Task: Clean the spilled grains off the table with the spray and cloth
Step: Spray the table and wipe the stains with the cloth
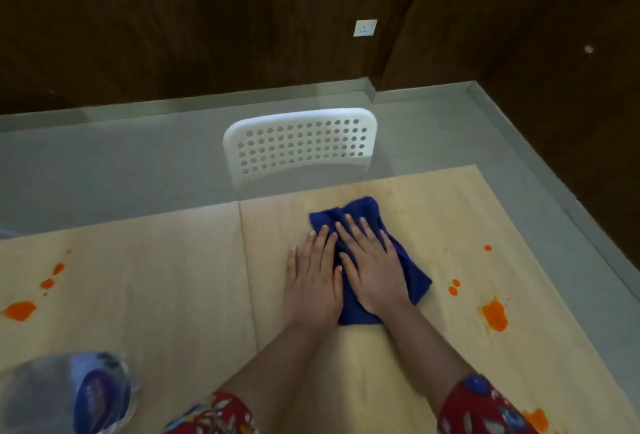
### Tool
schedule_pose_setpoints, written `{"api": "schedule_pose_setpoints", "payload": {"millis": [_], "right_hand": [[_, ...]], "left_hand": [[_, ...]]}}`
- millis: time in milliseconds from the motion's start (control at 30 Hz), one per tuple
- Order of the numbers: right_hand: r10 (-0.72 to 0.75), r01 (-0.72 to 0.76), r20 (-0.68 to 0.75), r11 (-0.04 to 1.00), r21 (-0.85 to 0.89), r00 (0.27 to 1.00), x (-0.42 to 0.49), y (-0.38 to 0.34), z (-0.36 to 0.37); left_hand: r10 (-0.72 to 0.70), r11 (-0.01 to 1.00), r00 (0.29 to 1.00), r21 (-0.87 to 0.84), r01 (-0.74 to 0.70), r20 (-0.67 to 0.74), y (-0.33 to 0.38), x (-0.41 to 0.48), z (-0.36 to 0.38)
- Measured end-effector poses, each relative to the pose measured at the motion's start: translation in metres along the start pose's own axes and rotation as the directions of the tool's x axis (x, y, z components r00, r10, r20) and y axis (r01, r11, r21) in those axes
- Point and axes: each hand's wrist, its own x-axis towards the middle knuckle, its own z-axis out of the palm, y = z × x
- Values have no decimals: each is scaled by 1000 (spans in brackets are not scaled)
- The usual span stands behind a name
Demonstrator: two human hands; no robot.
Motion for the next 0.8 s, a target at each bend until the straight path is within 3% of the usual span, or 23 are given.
{"api": "schedule_pose_setpoints", "payload": {"millis": [67, 200, 367, 533, 633, 700, 733, 800], "right_hand": [[38, -38, -33, 999, -1, 999, 32, 36, -8], [360, -361, -52, 933, -8, 931, 80, 111, -29], [645, -644, -24, 764, 46, 763, 48, 196, -50], [811, -805, -44, 584, 109, 583, -70, 191, -41], [882, -877, -12, 469, 107, 470, -96, 186, -37], [886, -882, 4, 462, 90, 464, -75, 186, -41], [868, -865, -17, 496, 77, 496, -57, 182, -41], [750, -750, -74, 661, 33, 657, -21, 157, -36]], "left_hand": [[41, 998, 999, 47, -42, 21, 1, 2, 12], [39, 994, 999, 99, -41, 20, -4, 3, 22], [49, 991, 999, 125, -50, 9, -2, 3, 21], [20, 991, 1000, 132, -22, 13, -2, 3, 20], [8, 990, 1000, 141, -12, 26, -1, 4, 20], [8, 992, 999, 128, -12, 32, 0, 4, 18], [8, 993, 999, 117, -13, 41, 0, 4, 17], [14, 995, 998, 100, -20, 54, 0, 3, 15]]}}
